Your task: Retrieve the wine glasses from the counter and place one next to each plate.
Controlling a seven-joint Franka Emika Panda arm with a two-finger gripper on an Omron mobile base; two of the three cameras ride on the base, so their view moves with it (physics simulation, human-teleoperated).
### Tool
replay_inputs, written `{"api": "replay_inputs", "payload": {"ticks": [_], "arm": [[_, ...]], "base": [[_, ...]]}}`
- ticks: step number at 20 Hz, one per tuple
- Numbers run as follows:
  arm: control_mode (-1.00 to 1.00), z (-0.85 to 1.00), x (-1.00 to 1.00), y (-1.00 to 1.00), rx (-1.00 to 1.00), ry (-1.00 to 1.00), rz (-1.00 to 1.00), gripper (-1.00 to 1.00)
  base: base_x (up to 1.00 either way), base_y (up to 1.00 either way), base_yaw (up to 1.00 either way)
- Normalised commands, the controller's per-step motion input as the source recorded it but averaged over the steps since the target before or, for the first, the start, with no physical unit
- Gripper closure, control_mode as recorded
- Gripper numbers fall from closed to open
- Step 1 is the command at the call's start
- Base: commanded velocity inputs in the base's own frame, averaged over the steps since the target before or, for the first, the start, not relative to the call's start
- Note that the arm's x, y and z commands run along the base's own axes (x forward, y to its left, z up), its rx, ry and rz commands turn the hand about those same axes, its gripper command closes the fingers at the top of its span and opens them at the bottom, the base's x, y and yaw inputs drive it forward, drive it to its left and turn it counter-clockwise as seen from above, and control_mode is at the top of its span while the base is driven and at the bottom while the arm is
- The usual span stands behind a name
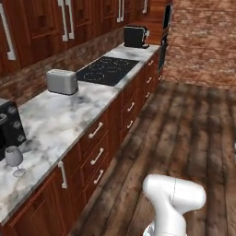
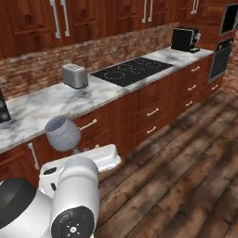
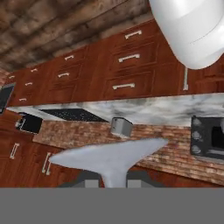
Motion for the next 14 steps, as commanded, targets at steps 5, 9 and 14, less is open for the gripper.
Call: {"api": "replay_inputs", "payload": {"ticks": [5,9,14], "arm": [[1.0,0.0,0.0,0.0,0.0,0.0,0.0,1.0],[1.0,0.0,0.0,0.0,0.0,0.0,0.0,1.0],[1.0,0.0,0.0,0.0,0.0,0.0,0.0,1.0]], "base": [[0.0,0.0,-1.0],[0.0,0.0,-1.0],[0.0,0.0,-1.0]]}}
